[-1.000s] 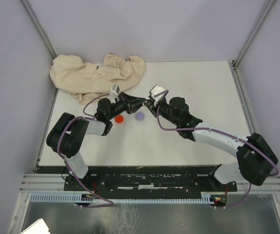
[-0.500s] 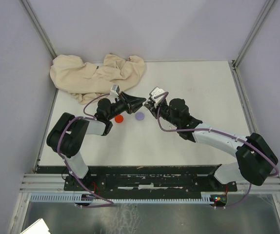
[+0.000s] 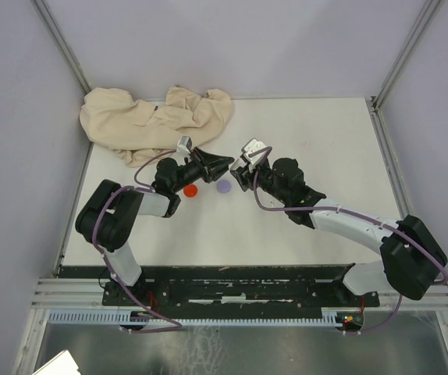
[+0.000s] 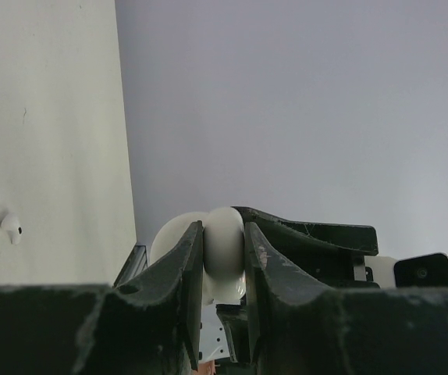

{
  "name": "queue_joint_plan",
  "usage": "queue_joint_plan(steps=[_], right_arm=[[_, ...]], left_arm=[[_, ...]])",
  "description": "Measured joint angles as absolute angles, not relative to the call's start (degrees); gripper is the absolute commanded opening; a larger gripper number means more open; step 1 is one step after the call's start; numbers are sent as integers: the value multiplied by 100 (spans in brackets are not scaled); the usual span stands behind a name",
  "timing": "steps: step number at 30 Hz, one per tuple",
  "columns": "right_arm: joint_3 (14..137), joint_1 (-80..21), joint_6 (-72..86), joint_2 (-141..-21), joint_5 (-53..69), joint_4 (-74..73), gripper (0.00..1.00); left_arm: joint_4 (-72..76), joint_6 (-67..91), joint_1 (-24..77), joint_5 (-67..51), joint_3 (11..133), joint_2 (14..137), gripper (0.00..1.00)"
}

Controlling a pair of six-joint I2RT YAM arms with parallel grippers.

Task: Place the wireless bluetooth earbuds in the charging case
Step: Place the earbud in the charging case, then pick up the earbud from the center of the board.

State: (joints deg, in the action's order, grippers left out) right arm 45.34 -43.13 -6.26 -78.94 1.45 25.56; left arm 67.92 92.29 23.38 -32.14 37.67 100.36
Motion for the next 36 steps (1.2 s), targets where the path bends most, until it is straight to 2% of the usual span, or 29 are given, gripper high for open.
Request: queue_joint_plan(steps=[10,13,17,24,29,36], right_arm=[[4591,-4270,-239,-7321,-169,2331,75],[5387,-4069,73,-7369,-607,1017,76],[6770,-3570,534,-7815,-976,-552,76],[8136,-3111,858,-9345,-1020,-2969,76],[8250,-3111,875,-10272,-746,-4080,75],[8250,-3111,921,-10604,-344,-4668,72]], left_arm=[[6936,9227,2338,-3210,3776,10263,3],[7015,9227,2320,-3210,3763,10381,3],[7070,9225,2252,-3214,3605,10442,3],[7081,9218,2115,-3218,3395,10440,3],[7026,9214,2091,-3227,3367,10390,3],[6993,9214,2091,-3297,3367,10355,3]])
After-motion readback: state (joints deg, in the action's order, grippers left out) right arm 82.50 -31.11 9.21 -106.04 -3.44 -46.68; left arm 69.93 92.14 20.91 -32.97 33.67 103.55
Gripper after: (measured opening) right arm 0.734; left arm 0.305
